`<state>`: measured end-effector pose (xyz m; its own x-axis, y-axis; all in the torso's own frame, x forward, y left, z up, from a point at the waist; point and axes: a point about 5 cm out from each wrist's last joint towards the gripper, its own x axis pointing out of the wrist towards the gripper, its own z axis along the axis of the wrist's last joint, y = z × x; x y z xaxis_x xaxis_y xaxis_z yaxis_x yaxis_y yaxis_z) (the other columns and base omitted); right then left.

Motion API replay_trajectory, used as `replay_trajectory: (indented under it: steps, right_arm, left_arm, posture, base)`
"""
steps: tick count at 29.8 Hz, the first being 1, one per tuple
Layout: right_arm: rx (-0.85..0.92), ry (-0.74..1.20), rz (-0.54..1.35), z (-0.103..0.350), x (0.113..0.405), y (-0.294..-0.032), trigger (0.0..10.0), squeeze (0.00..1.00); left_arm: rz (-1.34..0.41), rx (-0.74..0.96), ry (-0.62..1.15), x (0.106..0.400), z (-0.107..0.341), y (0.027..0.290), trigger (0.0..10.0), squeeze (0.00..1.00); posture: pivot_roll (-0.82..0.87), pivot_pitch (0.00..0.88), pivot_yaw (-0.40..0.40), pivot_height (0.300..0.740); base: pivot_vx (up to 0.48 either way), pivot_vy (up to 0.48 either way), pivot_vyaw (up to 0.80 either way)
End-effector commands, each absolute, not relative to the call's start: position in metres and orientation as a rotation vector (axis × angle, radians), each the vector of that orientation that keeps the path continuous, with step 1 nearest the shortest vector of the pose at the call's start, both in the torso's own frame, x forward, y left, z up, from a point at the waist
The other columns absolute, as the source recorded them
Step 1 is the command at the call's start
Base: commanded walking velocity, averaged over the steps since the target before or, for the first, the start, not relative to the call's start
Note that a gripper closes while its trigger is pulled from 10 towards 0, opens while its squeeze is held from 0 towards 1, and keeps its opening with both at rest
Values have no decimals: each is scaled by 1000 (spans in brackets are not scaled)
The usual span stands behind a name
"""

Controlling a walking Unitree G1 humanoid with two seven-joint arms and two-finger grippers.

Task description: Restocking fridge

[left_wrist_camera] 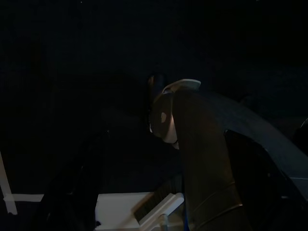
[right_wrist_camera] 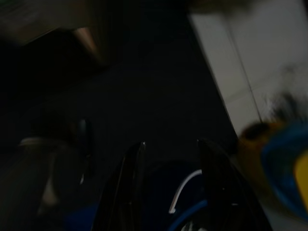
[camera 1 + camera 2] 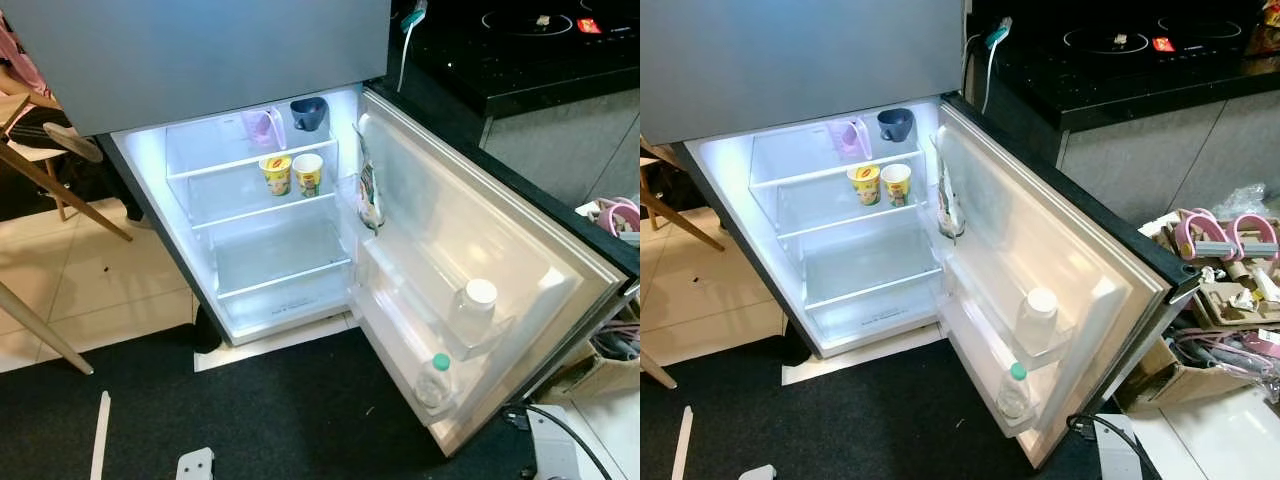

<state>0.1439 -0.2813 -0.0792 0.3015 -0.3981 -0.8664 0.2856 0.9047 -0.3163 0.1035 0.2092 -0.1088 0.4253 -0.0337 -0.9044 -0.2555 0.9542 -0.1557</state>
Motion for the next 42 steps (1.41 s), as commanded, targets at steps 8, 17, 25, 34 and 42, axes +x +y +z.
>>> replay_trajectory:
  steps: [8,17,25,34,42]
  right_arm:
    - [182,762,-878,-28,184,-343,0,0]
    - [366,499,-786,7,231,-348,10000,0]
    - [611,268,-340,34,279,-315,10000,0]
    - [577,351,267,32,296,-248,10000,0]
    - [636,338,783,38,300,-173,10000,0]
  left_arm:
    - [156,-292,1165,89,-111,216,10000,0]
    - [162,-297,1164,88,-111,217,10000,0]
    - [165,-300,1164,86,-111,218,10000,0]
    - [164,-294,1167,86,-111,217,10000,0]
    - [160,-293,1167,86,-111,218,10000,0]
  posture:
    - [-16,0,44,740]
    - [-15,0,40,740]
    - [-16,0,44,740]
    - [-19,0,44,740]
    - [-23,0,45,740]
  base:
    - [0,0,0]
    - [0,0,0]
    - [0,0,0]
    - [0,0,0]
    - [0,0,0]
